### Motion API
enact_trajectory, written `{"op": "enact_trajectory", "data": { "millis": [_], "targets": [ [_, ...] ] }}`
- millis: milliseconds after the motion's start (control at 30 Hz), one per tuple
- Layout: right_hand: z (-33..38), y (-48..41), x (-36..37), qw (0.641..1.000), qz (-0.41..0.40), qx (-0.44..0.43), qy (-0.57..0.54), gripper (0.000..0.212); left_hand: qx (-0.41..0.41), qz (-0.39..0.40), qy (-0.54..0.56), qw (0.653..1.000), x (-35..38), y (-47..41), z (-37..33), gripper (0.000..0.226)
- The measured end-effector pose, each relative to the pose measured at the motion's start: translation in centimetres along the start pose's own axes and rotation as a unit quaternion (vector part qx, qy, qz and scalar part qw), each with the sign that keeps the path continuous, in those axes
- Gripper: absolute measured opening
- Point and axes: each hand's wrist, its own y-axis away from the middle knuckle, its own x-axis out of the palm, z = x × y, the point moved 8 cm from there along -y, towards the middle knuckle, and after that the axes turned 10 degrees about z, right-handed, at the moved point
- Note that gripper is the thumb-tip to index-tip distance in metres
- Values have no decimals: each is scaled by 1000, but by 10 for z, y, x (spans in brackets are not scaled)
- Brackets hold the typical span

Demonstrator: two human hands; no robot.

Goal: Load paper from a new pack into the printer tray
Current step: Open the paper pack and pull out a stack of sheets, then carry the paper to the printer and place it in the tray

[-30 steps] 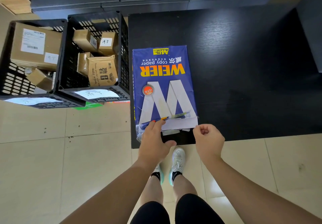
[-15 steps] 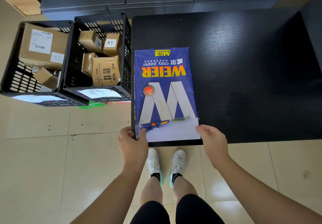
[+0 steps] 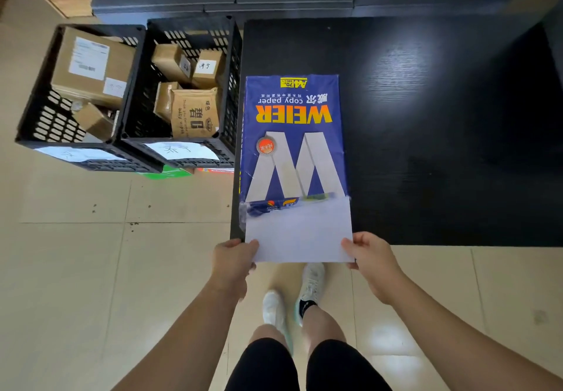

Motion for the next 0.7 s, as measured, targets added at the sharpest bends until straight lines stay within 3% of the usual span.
{"op": "enact_trajectory", "data": {
  "millis": [33,167,233,400,600,700],
  "targets": [
    [-1,2,2,1000,20,4,-15,11,-17,21,23,999,1,1,5,7],
    [11,-8,7,997,55,3,-60,28,-41,104,38,993,9,-17,2,46],
    [16,-18,9,997,56,10,-48,34,-33,141,10,989,15,-23,-7,54],
    [11,-28,25,996,65,11,-65,23,-35,205,10,978,29,-16,-7,19],
    [1,-3,28,999,12,-31,-4,21,20,234,-4,972,24,2,5,51],
    [-10,13,31,999,2,-40,4,22,36,227,-25,973,21,19,14,31]
  ]
}}
